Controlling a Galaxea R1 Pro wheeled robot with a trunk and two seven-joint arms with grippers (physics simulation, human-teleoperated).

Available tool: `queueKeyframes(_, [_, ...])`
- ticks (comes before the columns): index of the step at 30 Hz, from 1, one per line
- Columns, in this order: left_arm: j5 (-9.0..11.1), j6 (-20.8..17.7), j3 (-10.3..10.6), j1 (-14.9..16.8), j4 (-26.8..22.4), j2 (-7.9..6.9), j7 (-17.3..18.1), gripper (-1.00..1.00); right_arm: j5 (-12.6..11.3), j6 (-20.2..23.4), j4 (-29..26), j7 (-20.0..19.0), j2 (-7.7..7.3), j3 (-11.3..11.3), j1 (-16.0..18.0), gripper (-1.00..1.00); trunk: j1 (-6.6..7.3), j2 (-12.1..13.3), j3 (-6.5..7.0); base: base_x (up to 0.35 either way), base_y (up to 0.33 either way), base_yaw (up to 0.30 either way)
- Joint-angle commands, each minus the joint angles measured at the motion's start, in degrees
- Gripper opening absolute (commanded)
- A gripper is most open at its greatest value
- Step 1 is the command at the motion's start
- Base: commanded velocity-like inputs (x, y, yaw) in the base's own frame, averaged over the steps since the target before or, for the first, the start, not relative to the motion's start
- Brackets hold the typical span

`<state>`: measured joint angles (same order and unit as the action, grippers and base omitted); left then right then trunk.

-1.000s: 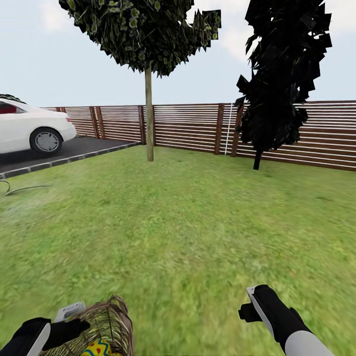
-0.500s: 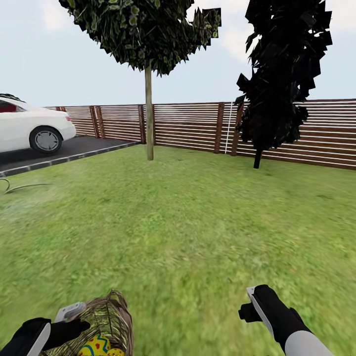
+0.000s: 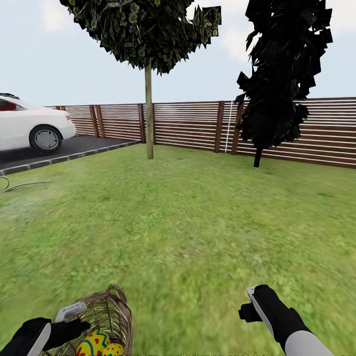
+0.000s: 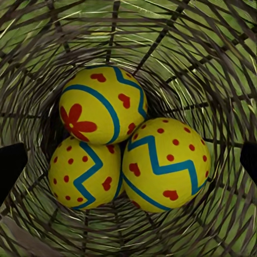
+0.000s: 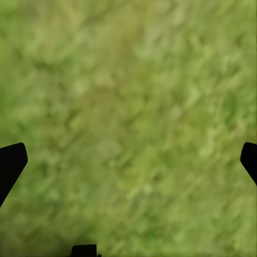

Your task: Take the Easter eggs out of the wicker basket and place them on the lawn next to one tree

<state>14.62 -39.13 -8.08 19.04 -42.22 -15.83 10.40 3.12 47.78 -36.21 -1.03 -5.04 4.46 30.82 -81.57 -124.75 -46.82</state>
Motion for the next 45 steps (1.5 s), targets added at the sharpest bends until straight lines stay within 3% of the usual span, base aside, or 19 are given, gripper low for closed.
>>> queueKeyframes(1, [0.0,-0.3,-0.2,0.0,-0.1,0.07,0.2,1.0,0.3,0.3,-0.1,-0.1,-0.06,0.3,0.0,1.0,-0.22,-0.4,-0.24,0.0,0.0,0.0])
queueKeyframes(11, [0.0,-0.3,-0.1,0.0,0.0,0.42,0.3,1.0,0.3,0.3,0.1,-0.2,0.09,0.3,0.0,1.0,-2.41,-4.5,-2.04,0.0,0.0,0.0])
queueKeyframes(18, [0.0,-0.2,-0.1,0.0,0.0,1.9,0.3,1.0,0.2,0.3,0.2,-0.1,0.03,0.3,0.0,1.0,-3.95,-7.3,-3.3,0.0,0.0,0.0])
queueKeyframes(37, [-0.1,-0.3,0.0,0.0,0.0,2.13,0.3,1.0,0.2,0.3,0.1,-0.2,0.01,0.3,0.0,1.0,-8.12,-14.9,-6.71,0.0,0.0,0.0])
queueKeyframes(45, [-0.1,-0.3,0.0,0.0,0.0,3.05,0.4,1.0,0.2,0.3,0.1,-0.2,-0.07,0.3,0.0,1.0,-9.88,-18.1,-8.14,0.0,0.0,0.0])
